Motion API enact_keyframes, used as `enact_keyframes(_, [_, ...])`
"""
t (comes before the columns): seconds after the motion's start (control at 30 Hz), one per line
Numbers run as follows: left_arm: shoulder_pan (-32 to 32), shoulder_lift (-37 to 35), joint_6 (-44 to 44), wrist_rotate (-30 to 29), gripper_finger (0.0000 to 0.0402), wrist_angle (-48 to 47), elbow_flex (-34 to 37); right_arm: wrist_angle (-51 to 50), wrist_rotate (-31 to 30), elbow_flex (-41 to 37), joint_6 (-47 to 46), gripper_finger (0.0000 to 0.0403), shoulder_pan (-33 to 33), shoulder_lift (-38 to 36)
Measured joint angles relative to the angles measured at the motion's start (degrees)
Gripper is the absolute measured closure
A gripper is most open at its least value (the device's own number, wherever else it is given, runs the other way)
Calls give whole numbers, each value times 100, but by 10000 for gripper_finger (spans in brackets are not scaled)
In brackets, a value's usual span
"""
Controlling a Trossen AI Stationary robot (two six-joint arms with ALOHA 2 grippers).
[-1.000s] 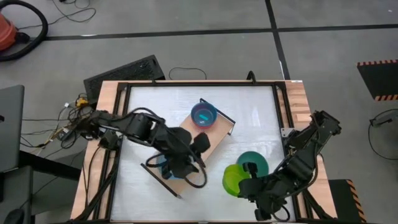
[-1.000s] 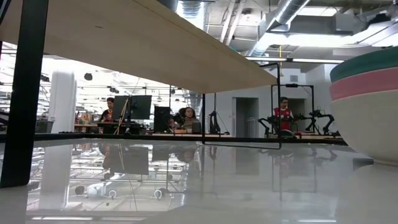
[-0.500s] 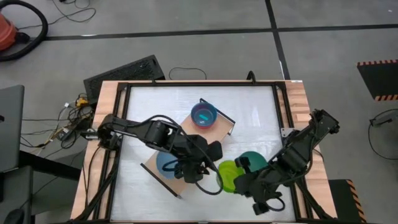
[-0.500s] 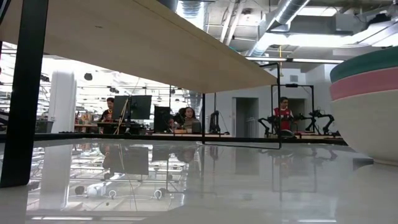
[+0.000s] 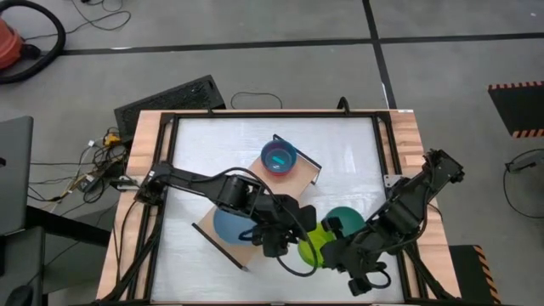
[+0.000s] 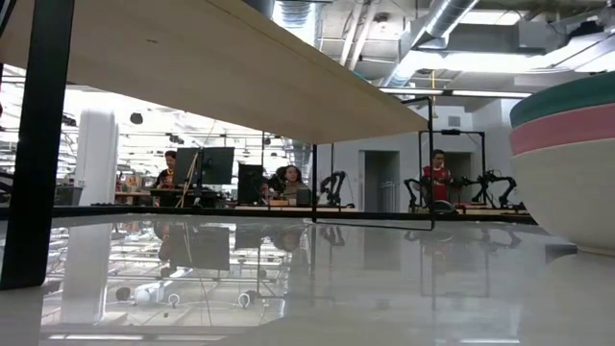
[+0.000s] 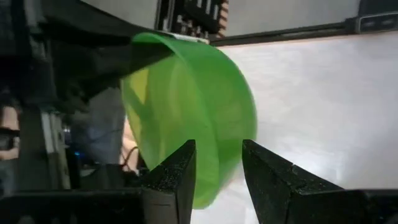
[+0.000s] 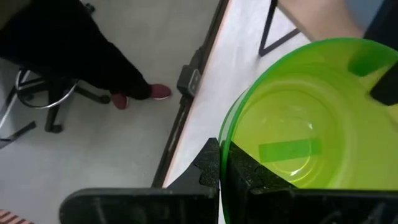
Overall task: Place and stack bowls onto a shelf
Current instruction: Stack the light green bowl onto the light blue bowl on the shelf
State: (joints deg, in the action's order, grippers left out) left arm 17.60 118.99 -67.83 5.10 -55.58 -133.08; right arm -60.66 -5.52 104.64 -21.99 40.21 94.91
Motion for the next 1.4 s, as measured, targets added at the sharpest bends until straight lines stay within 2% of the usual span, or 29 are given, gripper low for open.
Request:
enact_keyframes(0.13, [-4,64,-53,230,287,-21,0,22,-35,0,2,379,15,0])
enact_keyframes(0.23, [16,80,-194,157,293,-140,0,16,-34,0,4,379,16,0])
enact_keyframes(0.33, [31,77,-247,-61,321,-252,0,2,-37,0,19,379,12,0])
enact_keyframes(0.47, [31,77,-252,-131,383,-328,0,-44,-39,0,165,379,9,0])
enact_keyframes(0.67, [70,77,-451,-362,397,-359,0,-42,-18,0,104,372,-66,0])
enact_keyframes(0.9, [75,86,-453,-610,401,-298,4,16,-45,5,-281,255,-256,-17])
enact_keyframes(1.1, [72,84,-437,-715,400,-284,0,-45,337,49,-603,154,-378,-134])
enact_keyframes(1.2, [61,80,-424,-732,400,-327,0,-44,571,284,-823,133,-500,-165])
enact_keyframes(1.4, [55,50,-407,-879,401,-285,0,-361,883,725,-1268,128,-514,-308])
